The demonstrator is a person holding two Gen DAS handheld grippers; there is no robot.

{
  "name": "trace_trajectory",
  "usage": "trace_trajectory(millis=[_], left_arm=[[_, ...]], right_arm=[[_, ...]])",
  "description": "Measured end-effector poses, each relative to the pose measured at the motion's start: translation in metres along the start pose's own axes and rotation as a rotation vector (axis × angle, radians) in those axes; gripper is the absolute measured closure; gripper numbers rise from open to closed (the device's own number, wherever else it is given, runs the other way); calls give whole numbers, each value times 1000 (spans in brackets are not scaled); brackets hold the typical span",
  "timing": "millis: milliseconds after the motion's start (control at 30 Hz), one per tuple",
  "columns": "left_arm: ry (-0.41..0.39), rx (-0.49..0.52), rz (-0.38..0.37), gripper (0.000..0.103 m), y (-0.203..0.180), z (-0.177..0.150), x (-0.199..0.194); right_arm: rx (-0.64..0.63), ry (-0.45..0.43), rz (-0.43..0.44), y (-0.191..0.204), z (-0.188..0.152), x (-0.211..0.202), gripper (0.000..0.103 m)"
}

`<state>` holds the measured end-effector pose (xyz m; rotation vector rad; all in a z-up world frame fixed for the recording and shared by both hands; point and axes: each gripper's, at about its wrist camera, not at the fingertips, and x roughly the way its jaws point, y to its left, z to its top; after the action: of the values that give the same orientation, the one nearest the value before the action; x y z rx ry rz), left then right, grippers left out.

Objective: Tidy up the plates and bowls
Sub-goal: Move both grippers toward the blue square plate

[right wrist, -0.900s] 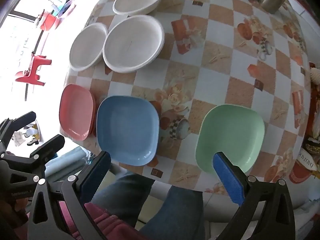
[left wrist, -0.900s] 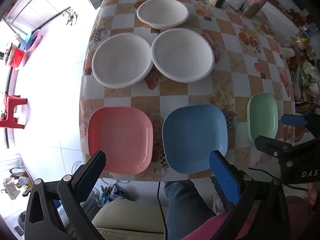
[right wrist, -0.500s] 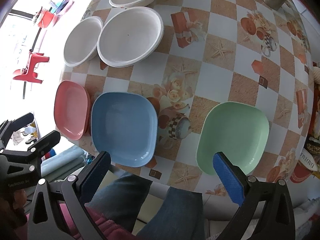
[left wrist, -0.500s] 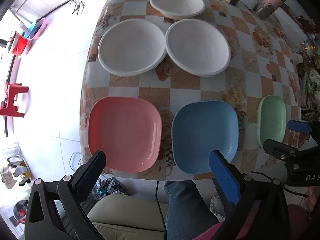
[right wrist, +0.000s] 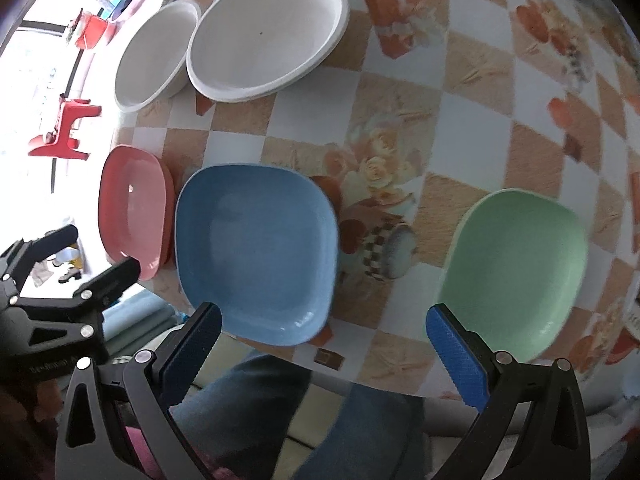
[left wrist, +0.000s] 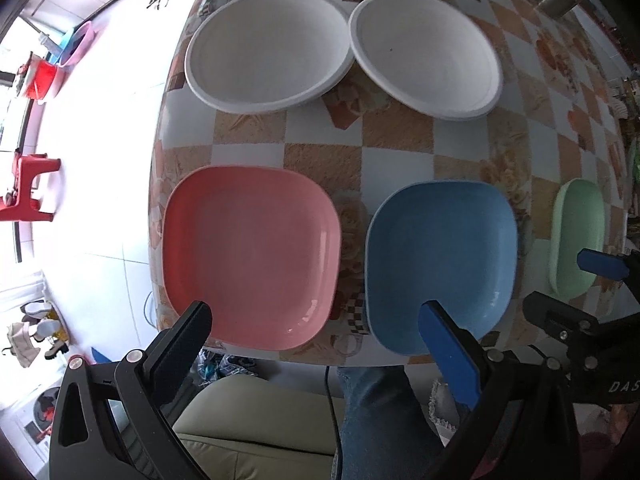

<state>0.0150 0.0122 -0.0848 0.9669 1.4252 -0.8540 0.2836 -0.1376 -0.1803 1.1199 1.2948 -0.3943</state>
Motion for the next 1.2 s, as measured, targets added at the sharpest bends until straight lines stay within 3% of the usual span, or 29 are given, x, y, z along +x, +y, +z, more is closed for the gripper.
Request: trace_trajectory(millis=[100, 367, 667, 733, 867, 967, 1200], left_arm=[[6, 1, 14, 0, 0, 1, 7], [34, 14, 71, 0, 13, -8, 22], [63, 19, 124, 0, 17, -6, 22], [60, 26, 141, 0, 11, -4, 22], [49, 43, 143, 0, 2, -2, 23], [38, 63, 171, 0, -9, 1, 24], [46, 114, 147, 0, -32, 5, 33]], right_arm=[[15, 68, 20, 1, -1, 9, 0], [25, 107, -2, 1, -3, 32, 0], [42, 111, -83, -6, -7, 44, 0], [40, 141, -136, -10, -12, 47, 0], [27, 83, -139, -10, -26, 46, 0], [37, 69, -151, -29, -29, 39, 0], [103, 59, -159, -87, -51, 18, 0]])
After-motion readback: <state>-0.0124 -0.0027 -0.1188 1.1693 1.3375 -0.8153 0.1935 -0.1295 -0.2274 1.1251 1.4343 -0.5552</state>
